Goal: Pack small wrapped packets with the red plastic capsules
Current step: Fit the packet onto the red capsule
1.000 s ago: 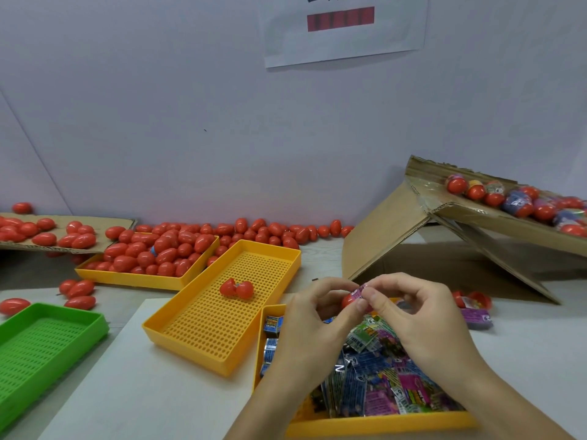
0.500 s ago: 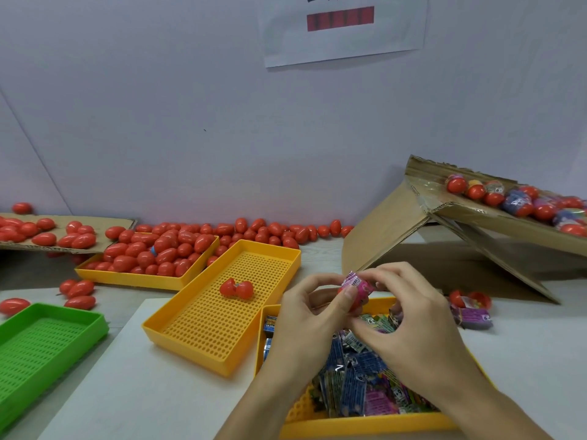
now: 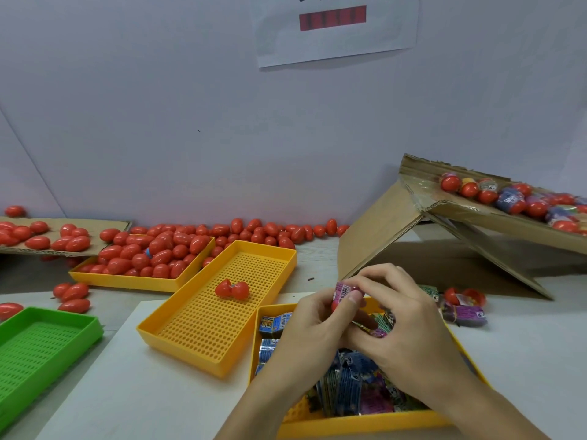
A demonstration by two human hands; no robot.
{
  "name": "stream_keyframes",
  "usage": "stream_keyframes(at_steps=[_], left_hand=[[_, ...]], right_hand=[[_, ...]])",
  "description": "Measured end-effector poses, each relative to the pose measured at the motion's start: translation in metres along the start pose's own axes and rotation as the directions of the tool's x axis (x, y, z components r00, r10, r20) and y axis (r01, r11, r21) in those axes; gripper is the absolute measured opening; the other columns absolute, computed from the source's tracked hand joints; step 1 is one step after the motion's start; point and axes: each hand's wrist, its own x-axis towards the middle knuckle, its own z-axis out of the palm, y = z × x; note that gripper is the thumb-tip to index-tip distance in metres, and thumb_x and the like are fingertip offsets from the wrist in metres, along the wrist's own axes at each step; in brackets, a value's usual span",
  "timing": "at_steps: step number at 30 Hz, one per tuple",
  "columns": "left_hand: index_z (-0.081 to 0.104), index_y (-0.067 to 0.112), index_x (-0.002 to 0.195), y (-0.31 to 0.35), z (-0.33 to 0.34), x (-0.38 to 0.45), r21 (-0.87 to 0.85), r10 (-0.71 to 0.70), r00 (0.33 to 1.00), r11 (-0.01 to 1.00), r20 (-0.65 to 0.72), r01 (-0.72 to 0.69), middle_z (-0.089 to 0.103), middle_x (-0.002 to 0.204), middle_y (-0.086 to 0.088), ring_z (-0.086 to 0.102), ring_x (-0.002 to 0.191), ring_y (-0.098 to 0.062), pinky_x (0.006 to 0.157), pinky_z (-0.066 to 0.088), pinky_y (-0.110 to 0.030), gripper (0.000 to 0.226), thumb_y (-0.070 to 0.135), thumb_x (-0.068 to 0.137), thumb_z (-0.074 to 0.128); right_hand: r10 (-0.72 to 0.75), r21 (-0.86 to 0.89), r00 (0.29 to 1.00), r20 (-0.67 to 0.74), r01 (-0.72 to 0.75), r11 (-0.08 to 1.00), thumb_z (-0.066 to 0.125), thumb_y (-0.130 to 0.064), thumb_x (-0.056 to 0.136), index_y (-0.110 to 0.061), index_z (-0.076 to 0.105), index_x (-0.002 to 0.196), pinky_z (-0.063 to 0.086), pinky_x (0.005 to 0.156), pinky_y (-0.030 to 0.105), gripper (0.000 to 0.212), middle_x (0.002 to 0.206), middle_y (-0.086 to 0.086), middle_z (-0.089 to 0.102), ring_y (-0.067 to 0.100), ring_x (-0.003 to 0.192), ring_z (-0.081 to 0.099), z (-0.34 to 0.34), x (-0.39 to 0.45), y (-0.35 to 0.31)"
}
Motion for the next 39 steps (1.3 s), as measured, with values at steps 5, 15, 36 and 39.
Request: stream_keyframes(at_steps=[5, 15, 36, 39], left_hand=[[0.065, 0.013, 0.102, 0.0022, 0.002, -0.0003, 0.06, -0.015, 0.999, 0.998, 0.034, 0.013, 0.07, 0.078, -0.001, 0.07, 0.07, -0.019, 0.071, 0.062, -0.039, 0.039, 0.048, 0.092, 0.051], [0.067, 0.008, 0.096, 0.0075, -0.0011, -0.0021, 0.006, -0.007, 0.999, 1.0, 0.047, 0.007, 0.069, 0.073, -0.001, 0.069, 0.07, -0.017, 0.067, 0.06, -0.032, 0.039, 0.045, 0.095, 0.056], [0.054, 0.004, 0.113, 0.0021, -0.0015, -0.0015, 0.092, -0.101, 0.99, 0.991, 0.098, 0.093, 0.07, 0.074, -0.013, 0.07, 0.069, -0.031, 0.061, 0.056, -0.033, 0.055, 0.055, 0.095, 0.043], [0.061, 0.008, 0.112, 0.002, -0.0008, -0.0006, 0.072, -0.085, 0.995, 0.994, 0.06, 0.08, 0.071, 0.076, -0.004, 0.07, 0.071, -0.02, 0.063, 0.056, -0.032, 0.052, 0.054, 0.093, 0.046]], right_hand=[[0.02, 0.023, 1.0, 0.001, -0.02, 1.0, 0.083, -0.013, 0.076, -0.017, 0.072, 0.117, 0.049, 0.082, 0.015, 0.043, 0.11, -0.013, 0.059, 0.008, 0.105, 0.058, -0.0032, 0.0026, 0.0022], [0.015, 0.131, 1.0, 0.002, -0.015, 0.991, 0.083, -0.01, 0.078, -0.018, 0.072, 0.117, 0.042, 0.069, 0.003, 0.042, 0.11, -0.019, 0.062, -0.002, 0.1, 0.059, -0.0026, 0.0032, 0.0024], [0.047, 0.131, 0.999, 0.009, -0.048, 0.99, 0.08, -0.006, 0.078, -0.019, 0.068, 0.127, 0.047, 0.073, 0.011, 0.052, 0.108, -0.017, 0.065, 0.005, 0.103, 0.062, -0.0018, 0.0004, 0.0024], [0.043, 0.121, 0.999, 0.008, -0.044, 0.992, 0.083, -0.01, 0.077, -0.018, 0.068, 0.127, 0.043, 0.069, 0.005, 0.052, 0.108, -0.016, 0.066, 0.005, 0.101, 0.062, -0.0033, 0.0017, 0.0022]])
